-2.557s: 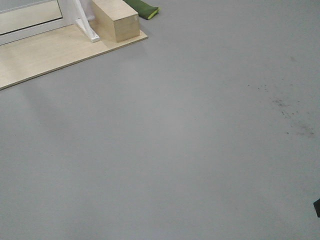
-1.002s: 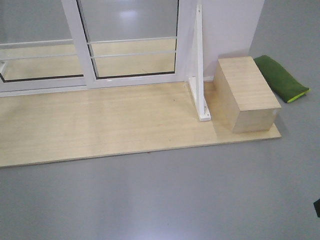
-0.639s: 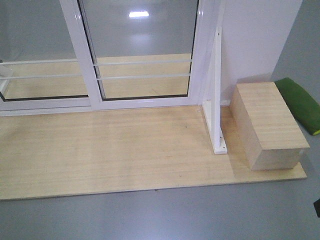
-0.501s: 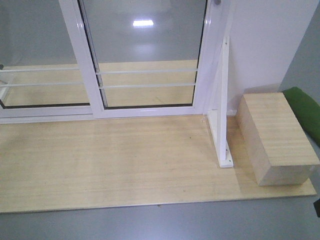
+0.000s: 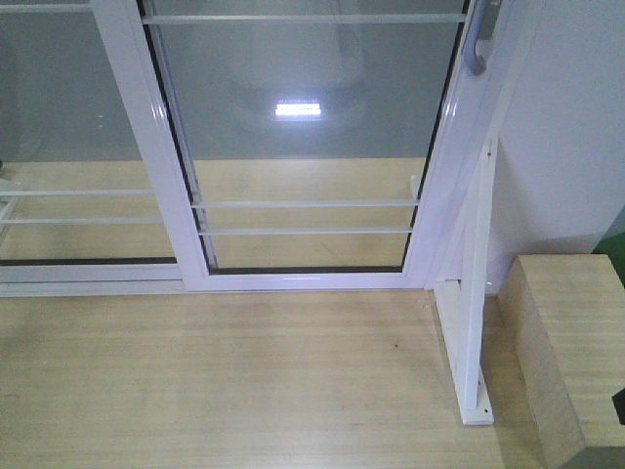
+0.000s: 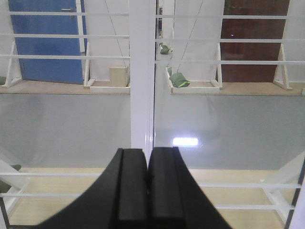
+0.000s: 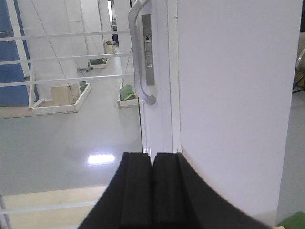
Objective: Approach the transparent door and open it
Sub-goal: 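Stop the base in front of the door near its silver handle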
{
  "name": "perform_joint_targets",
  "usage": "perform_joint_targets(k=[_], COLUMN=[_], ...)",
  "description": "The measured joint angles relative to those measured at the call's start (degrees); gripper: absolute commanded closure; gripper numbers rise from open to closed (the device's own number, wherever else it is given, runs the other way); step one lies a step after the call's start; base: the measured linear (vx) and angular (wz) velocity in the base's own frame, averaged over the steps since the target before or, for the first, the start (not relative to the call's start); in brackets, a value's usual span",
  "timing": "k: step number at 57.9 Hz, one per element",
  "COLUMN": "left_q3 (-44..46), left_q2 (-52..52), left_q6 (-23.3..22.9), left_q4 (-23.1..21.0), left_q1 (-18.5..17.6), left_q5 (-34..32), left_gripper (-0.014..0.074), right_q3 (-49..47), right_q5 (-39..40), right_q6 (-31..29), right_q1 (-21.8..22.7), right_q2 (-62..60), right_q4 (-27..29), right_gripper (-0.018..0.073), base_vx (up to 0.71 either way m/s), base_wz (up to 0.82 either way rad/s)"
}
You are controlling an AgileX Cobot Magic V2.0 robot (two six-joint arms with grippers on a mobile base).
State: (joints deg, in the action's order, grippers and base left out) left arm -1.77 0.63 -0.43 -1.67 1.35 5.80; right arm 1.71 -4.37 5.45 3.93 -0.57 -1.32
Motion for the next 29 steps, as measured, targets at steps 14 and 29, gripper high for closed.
perform_joint_targets(k=[14, 29], left_q3=[0.0, 0.0], left_q2=[0.0, 0.0], left_q6=[0.0, 0.0], left_q4=[0.0, 0.0], left_q1=[0.0, 0.0], left_q5=[0.0, 0.0], left_gripper=[0.0603, 0.0603], right_q3=[0.0, 0.0], right_q5=[0.0, 0.0], right_q6=[0.0, 0.0], right_q1=[0.0, 0.0], right_q2=[0.0, 0.0], right_q4=[0.0, 0.0], right_gripper=[0.0568, 0.0568], base_vx=[0.38, 0.28], base_wz=[0.01, 0.01])
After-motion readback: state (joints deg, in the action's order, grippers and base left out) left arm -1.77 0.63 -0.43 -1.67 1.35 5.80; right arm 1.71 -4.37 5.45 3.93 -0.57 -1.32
